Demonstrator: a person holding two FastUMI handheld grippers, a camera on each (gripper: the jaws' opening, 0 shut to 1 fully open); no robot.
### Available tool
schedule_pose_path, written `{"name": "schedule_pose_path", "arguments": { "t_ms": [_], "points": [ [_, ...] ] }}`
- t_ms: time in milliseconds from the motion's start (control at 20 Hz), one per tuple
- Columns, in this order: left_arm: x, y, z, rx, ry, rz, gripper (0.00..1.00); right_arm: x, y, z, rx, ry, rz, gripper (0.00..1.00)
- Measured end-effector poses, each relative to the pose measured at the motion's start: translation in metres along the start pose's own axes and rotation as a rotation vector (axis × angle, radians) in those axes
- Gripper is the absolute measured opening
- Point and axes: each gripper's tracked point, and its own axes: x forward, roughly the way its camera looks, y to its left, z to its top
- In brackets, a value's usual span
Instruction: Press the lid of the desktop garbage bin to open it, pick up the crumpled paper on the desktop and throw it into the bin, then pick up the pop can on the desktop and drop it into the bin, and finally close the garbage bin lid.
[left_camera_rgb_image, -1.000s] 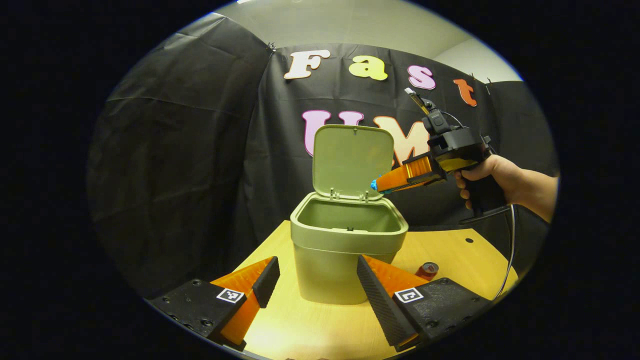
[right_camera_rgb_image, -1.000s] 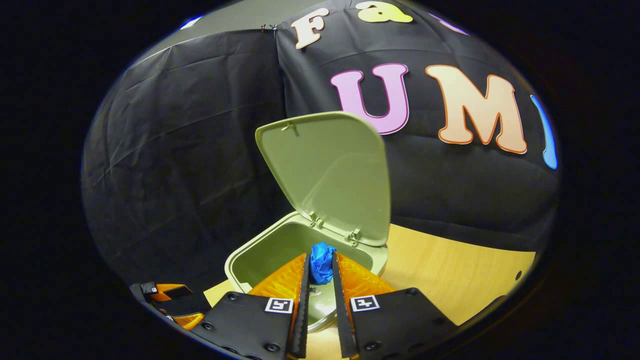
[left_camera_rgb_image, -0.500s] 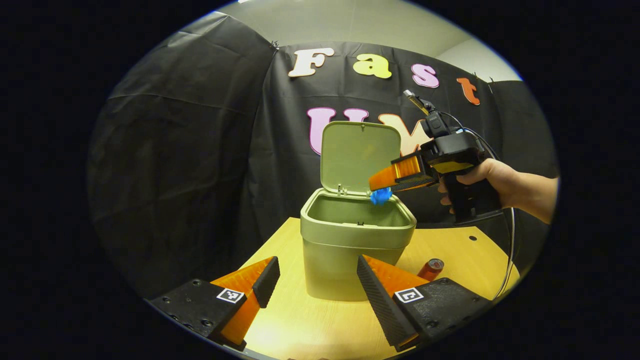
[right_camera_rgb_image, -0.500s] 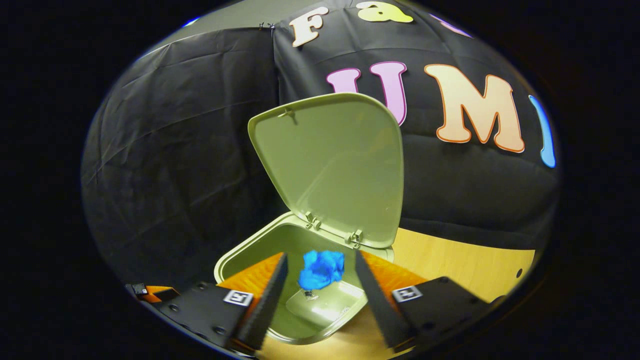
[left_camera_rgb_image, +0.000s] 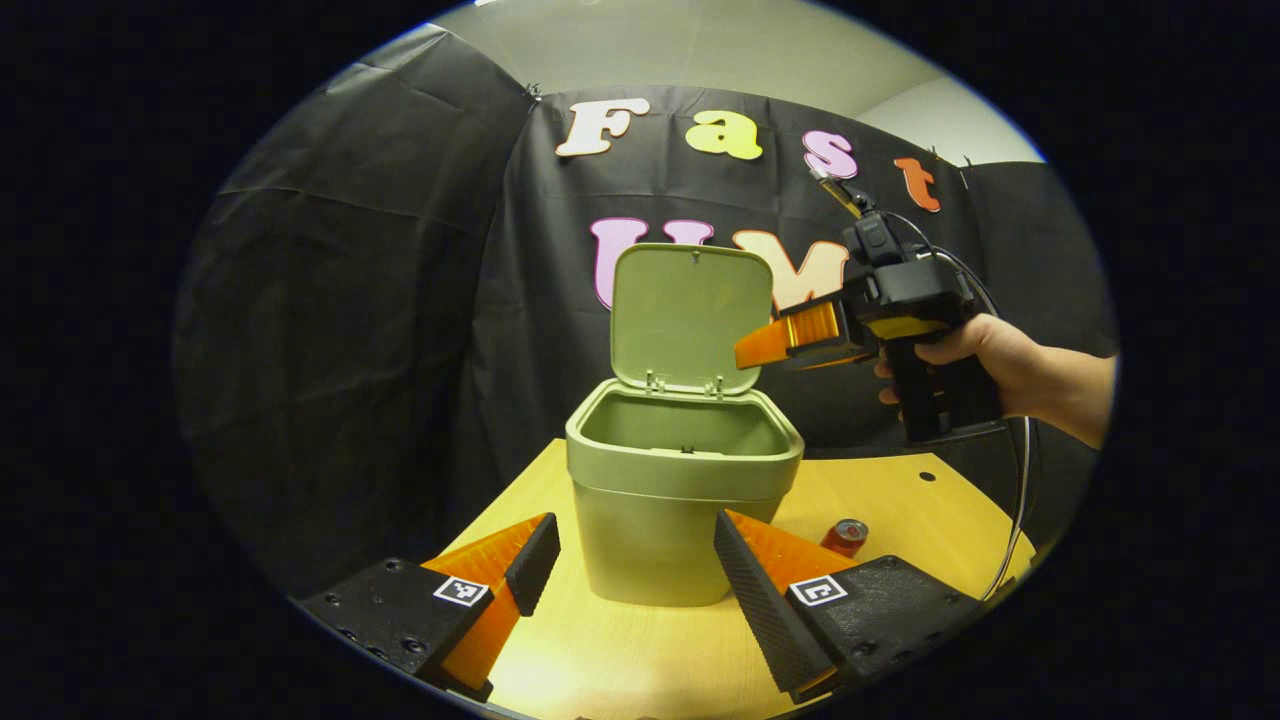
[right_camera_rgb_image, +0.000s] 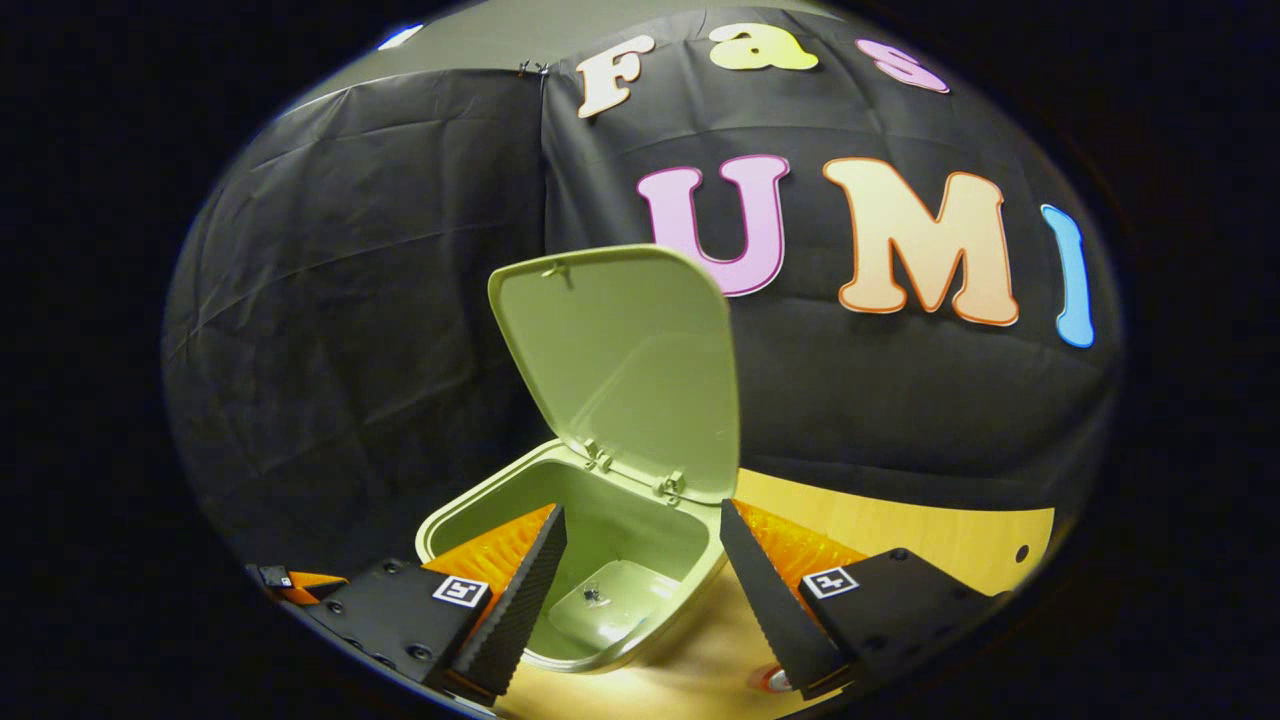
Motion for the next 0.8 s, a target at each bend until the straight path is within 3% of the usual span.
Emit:
{"name": "schedule_pose_path", "arguments": {
  "t_ms": [50,300,350,400,550,700,750,800],
  "points": [
    [0.003,-0.005,-0.007,0.002,0.010,-0.015,0.92,-0.010,-0.010,0.005,0.001,-0.022,-0.026,0.98],
    [0.019,-0.055,-0.035,0.022,0.044,-0.149,0.93,-0.080,-0.066,0.031,0.002,-0.164,-0.169,0.98],
    [0.024,-0.069,-0.041,0.023,0.051,-0.180,0.93,-0.096,-0.080,0.033,0.010,-0.196,-0.207,0.94],
    [0.029,-0.082,-0.047,0.025,0.055,-0.210,0.93,-0.114,-0.094,0.036,0.020,-0.233,-0.247,0.98],
    [0.048,-0.126,-0.069,0.037,0.083,-0.302,0.93,-0.165,-0.130,0.037,0.061,-0.331,-0.350,0.94],
    [0.065,-0.167,-0.093,0.041,0.120,-0.377,0.93,-0.210,-0.167,0.030,0.059,-0.427,-0.469,0.98],
    [0.073,-0.178,-0.100,0.047,0.126,-0.393,0.93,-0.225,-0.179,0.026,0.053,-0.455,-0.516,0.93],
    [0.082,-0.188,-0.106,0.054,0.132,-0.412,0.94,-0.239,-0.191,0.019,0.052,-0.475,-0.556,0.97]
  ]
}}
